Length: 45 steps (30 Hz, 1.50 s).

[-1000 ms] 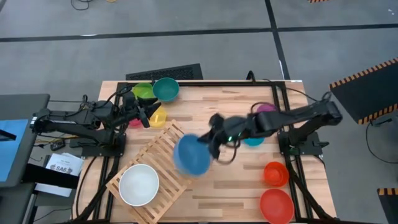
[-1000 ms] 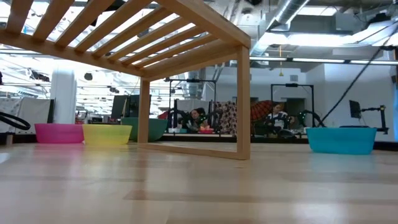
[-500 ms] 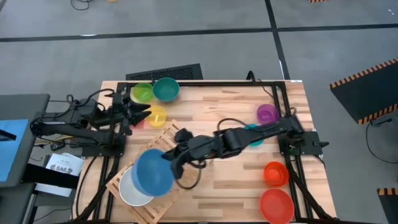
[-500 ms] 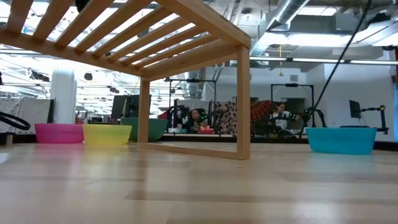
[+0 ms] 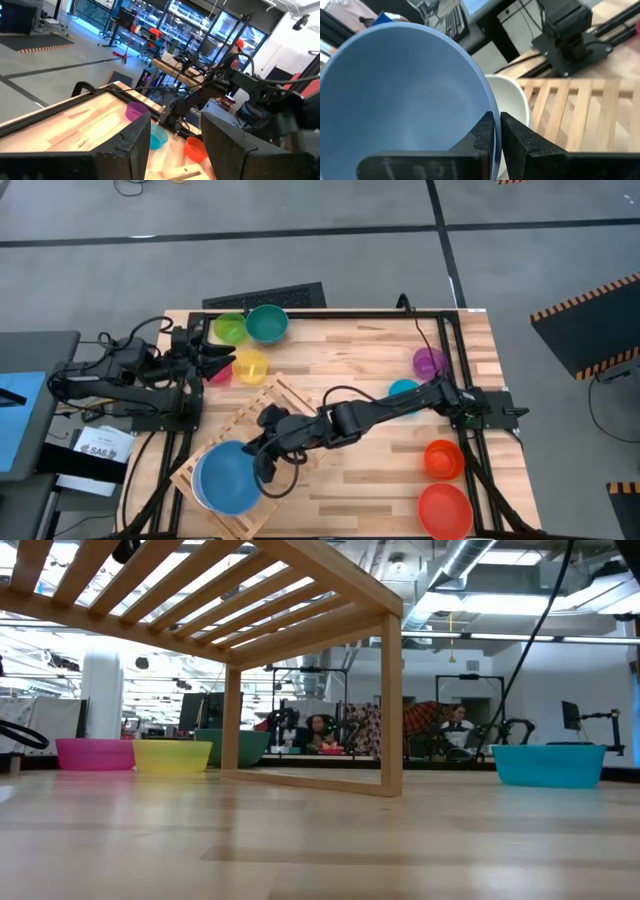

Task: Place and stack bowls onto a shelf
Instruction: Stack the large blue bowl on the shelf on top of the large gray bowl on the shelf, then put the small red bowl on the shelf

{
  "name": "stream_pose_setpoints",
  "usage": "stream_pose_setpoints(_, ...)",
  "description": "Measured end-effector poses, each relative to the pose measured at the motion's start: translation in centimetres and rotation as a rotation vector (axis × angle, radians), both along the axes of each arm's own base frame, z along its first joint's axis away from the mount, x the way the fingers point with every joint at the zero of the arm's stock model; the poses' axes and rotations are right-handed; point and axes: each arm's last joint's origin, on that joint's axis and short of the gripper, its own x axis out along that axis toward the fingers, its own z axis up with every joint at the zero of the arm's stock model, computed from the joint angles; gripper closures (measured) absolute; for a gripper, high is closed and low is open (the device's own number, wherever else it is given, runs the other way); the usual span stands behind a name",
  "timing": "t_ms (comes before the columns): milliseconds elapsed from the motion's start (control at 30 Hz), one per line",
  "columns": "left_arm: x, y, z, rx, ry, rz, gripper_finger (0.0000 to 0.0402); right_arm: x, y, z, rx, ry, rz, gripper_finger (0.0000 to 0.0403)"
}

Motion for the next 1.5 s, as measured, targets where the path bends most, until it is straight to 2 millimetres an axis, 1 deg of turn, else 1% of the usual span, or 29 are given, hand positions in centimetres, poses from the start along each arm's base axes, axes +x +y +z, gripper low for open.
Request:
stream_pose_setpoints(167, 0.0, 0.0, 0.0, -0.002, 0.000, 0.000, 0.0244, 0.0, 0.0, 0.1, -0.026, -0.003, 0.010, 0.0347)
stream_pose_setpoints(400, 0.1, 0.1, 0.0, -0.005, 0.004, 0.027, 0.0244, 0.2, -0.9, 0.2, -0.039, -0.011, -0.001, 0.0344)
stream_pose_setpoints(533, 0.1, 0.1, -0.1, -0.006, 0.008, 0.035, 0.0244, 0.3, -1.3, 0.2, -0.039, -0.011, -0.009, 0.0331)
stream_pose_setpoints(633, 0.1, 0.1, -0.2, -0.005, 0.017, 0.037, 0.0244, 0.3, -1.4, 0.3, -0.039, -0.013, -0.012, 0.0303)
stream_pose_setpoints(900, 0.1, 0.1, -0.3, -0.005, 0.031, 0.040, 0.0244, 0.6, -2.3, 0.2, -0.053, -0.013, -0.023, 0.0184)
stream_pose_setpoints(1000, 0.1, 0.1, -0.3, 0.002, 0.034, 0.041, 0.0244, 0.4, -2.7, 0.6, -0.094, -0.009, 0.001, 0.0159)
stream_pose_setpoints(1067, 0.1, 0.1, -0.3, 0.003, 0.034, 0.041, 0.0244, -0.3, -3.1, 1.3, -0.133, 0.003, 0.013, 0.0153)
stream_pose_setpoints(1167, 0.1, 0.1, -0.3, 0.006, 0.035, 0.041, 0.0244, -2.1, -3.9, 2.9, -0.197, 0.060, 0.030, 0.0153)
stream_pose_setpoints(1233, 0.1, 0.1, -0.3, 0.006, 0.035, 0.041, 0.0244, -3.5, -4.4, 3.5, -0.242, 0.138, 0.029, 0.0154)
stream_pose_setpoints(1333, 0.1, 0.1, -0.3, 0.006, 0.036, 0.041, 0.0244, -5.5, -5.0, 3.5, -0.336, 0.295, 0.005, 0.0154)
stream_pose_setpoints(1500, 0.1, 0.1, -0.3, 0.006, 0.036, 0.041, 0.0244, -9.3, -5.3, 3.2, -0.489, 0.572, -0.059, 0.0154)
